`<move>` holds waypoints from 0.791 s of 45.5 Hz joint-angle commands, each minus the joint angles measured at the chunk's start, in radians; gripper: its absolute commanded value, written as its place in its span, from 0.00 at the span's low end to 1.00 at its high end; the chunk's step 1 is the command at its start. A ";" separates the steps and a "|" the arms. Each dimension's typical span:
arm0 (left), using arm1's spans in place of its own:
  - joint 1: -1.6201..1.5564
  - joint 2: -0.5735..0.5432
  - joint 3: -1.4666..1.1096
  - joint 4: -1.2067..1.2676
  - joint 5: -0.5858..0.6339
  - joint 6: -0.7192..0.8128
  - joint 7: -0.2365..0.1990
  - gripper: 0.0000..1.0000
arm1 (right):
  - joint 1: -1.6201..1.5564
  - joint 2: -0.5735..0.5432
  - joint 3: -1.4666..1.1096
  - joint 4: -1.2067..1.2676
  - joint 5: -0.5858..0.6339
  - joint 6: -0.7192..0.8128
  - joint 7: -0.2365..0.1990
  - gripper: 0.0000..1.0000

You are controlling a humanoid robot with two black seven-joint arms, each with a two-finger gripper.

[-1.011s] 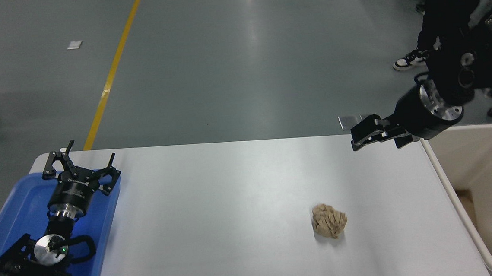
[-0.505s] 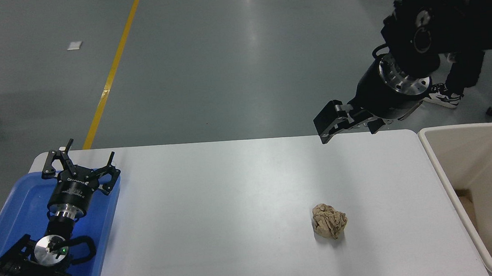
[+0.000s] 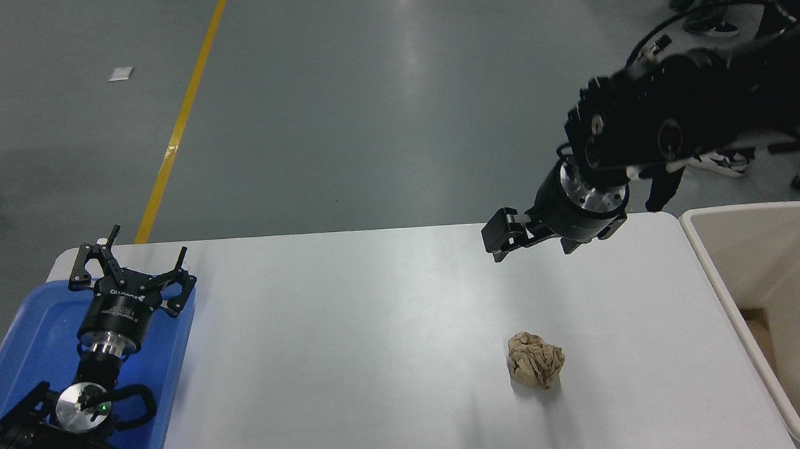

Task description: Pick up paper ball place in dustbin

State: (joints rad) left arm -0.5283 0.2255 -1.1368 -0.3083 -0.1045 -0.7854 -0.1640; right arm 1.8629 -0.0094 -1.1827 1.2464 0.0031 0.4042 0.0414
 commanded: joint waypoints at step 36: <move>-0.001 0.000 0.002 -0.002 0.000 0.000 0.000 0.99 | -0.550 0.009 0.101 -0.350 -0.273 -0.197 0.000 1.00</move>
State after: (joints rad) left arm -0.5278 0.2254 -1.1361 -0.3097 -0.1043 -0.7854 -0.1642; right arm 1.4156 -0.0002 -1.0929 0.9915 -0.1549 0.2773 0.0419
